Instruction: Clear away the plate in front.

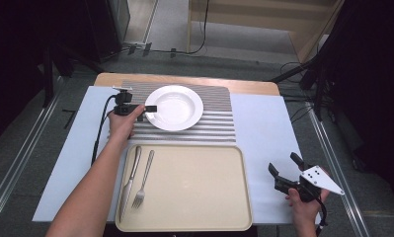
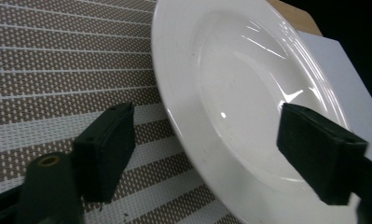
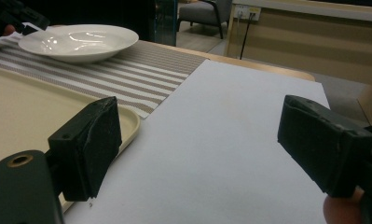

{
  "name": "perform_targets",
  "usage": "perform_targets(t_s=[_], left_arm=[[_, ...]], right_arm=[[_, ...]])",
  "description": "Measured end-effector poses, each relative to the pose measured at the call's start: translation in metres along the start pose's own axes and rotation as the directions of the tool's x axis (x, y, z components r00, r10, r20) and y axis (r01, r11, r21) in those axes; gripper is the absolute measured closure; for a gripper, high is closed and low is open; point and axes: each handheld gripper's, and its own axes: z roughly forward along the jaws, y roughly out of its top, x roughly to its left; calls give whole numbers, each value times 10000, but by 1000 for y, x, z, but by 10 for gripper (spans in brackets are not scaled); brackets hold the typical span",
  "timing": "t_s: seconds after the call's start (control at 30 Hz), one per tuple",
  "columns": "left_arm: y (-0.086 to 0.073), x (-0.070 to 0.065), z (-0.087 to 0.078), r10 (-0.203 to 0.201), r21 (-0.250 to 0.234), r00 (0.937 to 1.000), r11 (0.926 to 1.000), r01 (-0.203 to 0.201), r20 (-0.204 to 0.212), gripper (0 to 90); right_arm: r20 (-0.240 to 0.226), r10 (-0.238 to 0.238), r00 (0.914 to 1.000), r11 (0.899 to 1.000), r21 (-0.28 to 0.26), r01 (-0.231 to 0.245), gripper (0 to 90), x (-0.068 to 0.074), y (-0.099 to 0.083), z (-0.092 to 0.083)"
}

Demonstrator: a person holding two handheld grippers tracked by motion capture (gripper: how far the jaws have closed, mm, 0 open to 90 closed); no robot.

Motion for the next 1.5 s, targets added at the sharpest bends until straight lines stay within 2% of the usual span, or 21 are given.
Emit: perform_targets(t_s=[0.03, 0.2, 0.3, 0.47, 0.53, 0.77, 0.9, 0.93, 1.07, 1.27, 1.33, 1.37, 1.47, 1.5], left_arm=[[1, 0, 2, -164, 21, 9999, 9999, 164, 13, 243], [3, -2, 8, -490, -7, 9988, 9988, 490, 14, 380], [3, -2, 13, -763, 95, 9971, 9970, 763, -13, 424], [4, -3, 17, -871, 120, 9961, 9961, 873, -142, 494], [5, -5, 18, -882, 165, 9953, 9959, 889, -403, 521], [6, -5, 20, -978, 164, 9939, 9950, 988, -503, 541], [7, -7, 20, -950, 285, 9926, 9948, 974, -759, 563], [8, -9, 19, -987, 357, 9893, 9940, 1030, -1070, 579], [7, -13, 20, -887, 331, 9873, 9950, 938, -1319, 592], [7, -12, 19, -1136, 345, 9868, 9924, 1183, -1155, 579], [7, -12, 18, -1643, 317, 9847, 9856, 1663, -589, 566], [7, -12, 18, -1629, 304, 9860, 9860, 1641, -363, 567], [6, -14, 20, -1411, 518, 9865, 9880, 1456, -828, 574], [5, -13, 21, -1480, 514, 9861, 9870, 1521, -758, 577]], right_arm=[[-7, -6, 10000, 10000, -6, 6, 138, 0, 0, 0], [-27, -7, 10000, 10000, 40, 7, 138, 0, -1, 1], [-28, 12, 10000, 10000, 51, -12, 138, 0, -1, 1], [-27, 8, 10000, 10000, 58, -8, 138, 0, -1, 2], [-21, -9, 10000, 10000, 78, 9, 138, 0, -1, 2], [-29, 15, 10000, 9999, 114, -15, 138, -1, -2, 4], [-29, 7, 10000, 9999, 133, -6, 138, 0, -2, 5], [-25, -3, 10000, 9999, 128, 3, 138, 0, -2, 5], [-36, 17, 10000, 9998, 172, -17, 138, 0, -2, 5], [-43, -12, 10000, 9998, 186, 13, 139, 1, -2, 6], [-47, -8, 10000, 9998, 185, 9, 139, 1, -2, 6], [-55, -18, 10000, 9998, 188, 19, 139, 1, -2, 6], [-34, -23, 10000, 9998, 192, 23, 139, 0, -3, 6], [-32, -12, 10000, 9998, 206, 13, 139, 0, -3, 7]])
